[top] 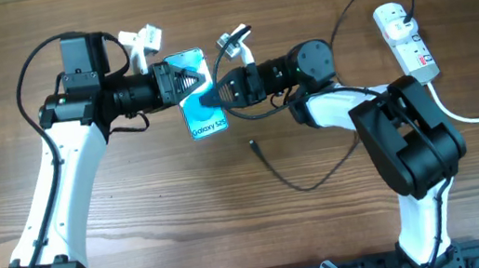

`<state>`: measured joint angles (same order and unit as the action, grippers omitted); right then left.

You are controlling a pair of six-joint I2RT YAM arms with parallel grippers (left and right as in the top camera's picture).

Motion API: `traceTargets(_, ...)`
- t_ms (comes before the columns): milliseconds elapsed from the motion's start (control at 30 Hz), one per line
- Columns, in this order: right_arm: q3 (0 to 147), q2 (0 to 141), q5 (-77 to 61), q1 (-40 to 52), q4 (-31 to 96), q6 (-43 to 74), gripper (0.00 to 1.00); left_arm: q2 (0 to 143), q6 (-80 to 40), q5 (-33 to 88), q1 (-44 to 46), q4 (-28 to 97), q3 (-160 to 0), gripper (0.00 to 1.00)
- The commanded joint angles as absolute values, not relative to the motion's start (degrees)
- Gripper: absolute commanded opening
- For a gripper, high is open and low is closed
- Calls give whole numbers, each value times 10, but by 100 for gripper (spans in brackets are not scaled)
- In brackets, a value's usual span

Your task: Plug charger to phone and switch on socket

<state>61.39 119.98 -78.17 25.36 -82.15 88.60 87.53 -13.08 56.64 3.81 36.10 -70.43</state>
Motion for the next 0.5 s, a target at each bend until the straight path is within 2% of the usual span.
traceTargets(0,614,1213,-778,257,-801,858,26,852,-139,643,59,367,-709,4)
traceTargets(33,614,1213,-784,252,-801,848,45,852,-138,642,59,366,-709,4)
traceTargets(167,614,1213,-822,231,-801,796,64,852,-139,549,59,370,-709,4)
traceTargets(200,614,1213,-835,224,-800,789,65,852,-139,529,59,373,-709,4)
traceTargets(233,614,1213,-851,215,-799,788,59,852,-139,523,59,376,-709,4)
traceTargets(300,614,1213,-869,211,-799,798,56,852,-139,524,59,374,-709,4)
traceTargets(367,614,1213,-890,216,-799,815,60,852,-157,524,59,365,-709,4)
traceTargets(467,614,1213,-910,233,-799,828,62,852,-258,525,59,324,-709,4)
